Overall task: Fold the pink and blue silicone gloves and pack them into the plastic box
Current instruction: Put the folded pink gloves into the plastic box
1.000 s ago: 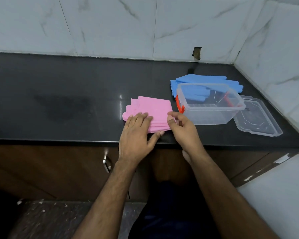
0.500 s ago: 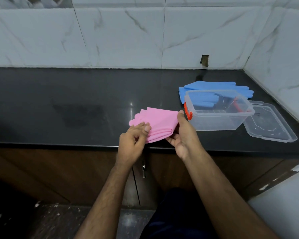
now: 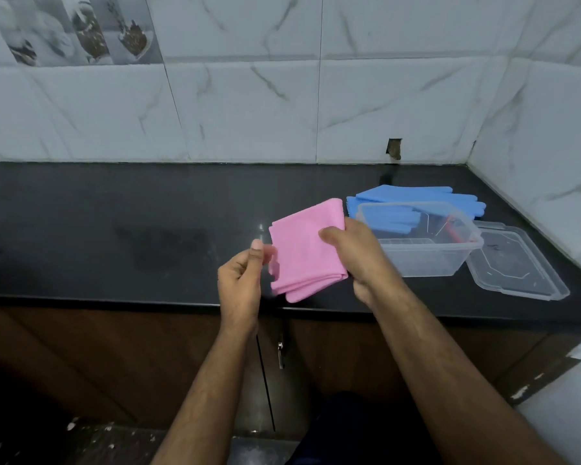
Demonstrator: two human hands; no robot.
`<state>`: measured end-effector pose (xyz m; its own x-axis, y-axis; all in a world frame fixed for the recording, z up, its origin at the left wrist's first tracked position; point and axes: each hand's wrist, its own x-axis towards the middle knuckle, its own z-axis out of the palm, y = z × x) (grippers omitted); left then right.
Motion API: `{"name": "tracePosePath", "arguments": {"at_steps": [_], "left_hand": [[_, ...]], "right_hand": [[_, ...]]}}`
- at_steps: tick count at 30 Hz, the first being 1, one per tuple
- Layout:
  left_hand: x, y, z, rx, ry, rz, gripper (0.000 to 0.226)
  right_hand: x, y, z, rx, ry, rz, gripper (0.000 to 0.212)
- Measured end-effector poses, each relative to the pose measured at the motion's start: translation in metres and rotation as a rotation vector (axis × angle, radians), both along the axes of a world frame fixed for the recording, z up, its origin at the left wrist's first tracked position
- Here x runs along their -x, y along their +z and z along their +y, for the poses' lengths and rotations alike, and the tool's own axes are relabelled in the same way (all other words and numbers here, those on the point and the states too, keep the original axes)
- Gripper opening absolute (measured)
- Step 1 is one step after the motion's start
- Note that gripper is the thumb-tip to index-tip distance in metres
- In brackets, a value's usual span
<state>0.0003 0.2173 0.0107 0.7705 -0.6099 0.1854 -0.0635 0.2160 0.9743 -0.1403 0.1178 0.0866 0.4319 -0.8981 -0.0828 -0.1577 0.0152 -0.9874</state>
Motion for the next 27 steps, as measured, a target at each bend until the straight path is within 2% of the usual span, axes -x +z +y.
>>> {"name": "tracePosePath", "arguments": {"at_steps": [2, 4, 8, 10, 11, 14, 16, 18, 23, 27], "left_hand": [[0.002, 0.007, -0.001, 0.042, 0.031, 0.099, 0.037], [0.005, 0.009, -0.006, 0.031, -0.028, 0.215, 0.059], [0.023, 0.015, -0.017, 0.012, -0.278, 0.501, 0.092], [0.029, 0.02, -0.018, 0.063, -0.431, 0.595, 0.12], [0.031, 0.021, -0.018, 0.136, -0.545, 0.645, 0.122], [0.042, 0.022, -0.015, 0.435, -0.899, 0.92, 0.109], [0.049, 0.022, -0.012, 0.499, -1.02, 0.939, 0.094], [0.051, 0.023, -0.01, 0.521, -1.078, 0.97, 0.076], [0.047, 0.033, -0.024, 0.134, -0.84, 0.875, 0.07], [0.048, 0.051, -0.043, -0.078, -0.683, 0.808, 0.042]], "right_hand": [[0.009, 0.023, -0.002, 0.103, 0.036, 0.052, 0.022], [0.02, 0.047, -0.003, 0.229, 0.081, 0.145, 0.019], [0.04, 0.091, -0.002, 0.368, 0.2, 0.298, 0.02], [0.048, 0.105, -0.003, 0.346, 0.273, 0.282, 0.024], [0.053, 0.11, -0.004, 0.313, 0.309, 0.255, 0.025], [0.066, 0.109, -0.011, 0.18, 0.388, 0.159, 0.024], [0.073, 0.095, -0.019, 0.105, 0.364, 0.124, 0.018], [0.08, 0.074, -0.028, 0.092, 0.27, 0.168, 0.015], [0.095, 0.034, -0.041, 0.151, 0.149, 0.361, 0.019], [0.102, 0.033, -0.047, 0.197, 0.111, 0.325, 0.021]]}}
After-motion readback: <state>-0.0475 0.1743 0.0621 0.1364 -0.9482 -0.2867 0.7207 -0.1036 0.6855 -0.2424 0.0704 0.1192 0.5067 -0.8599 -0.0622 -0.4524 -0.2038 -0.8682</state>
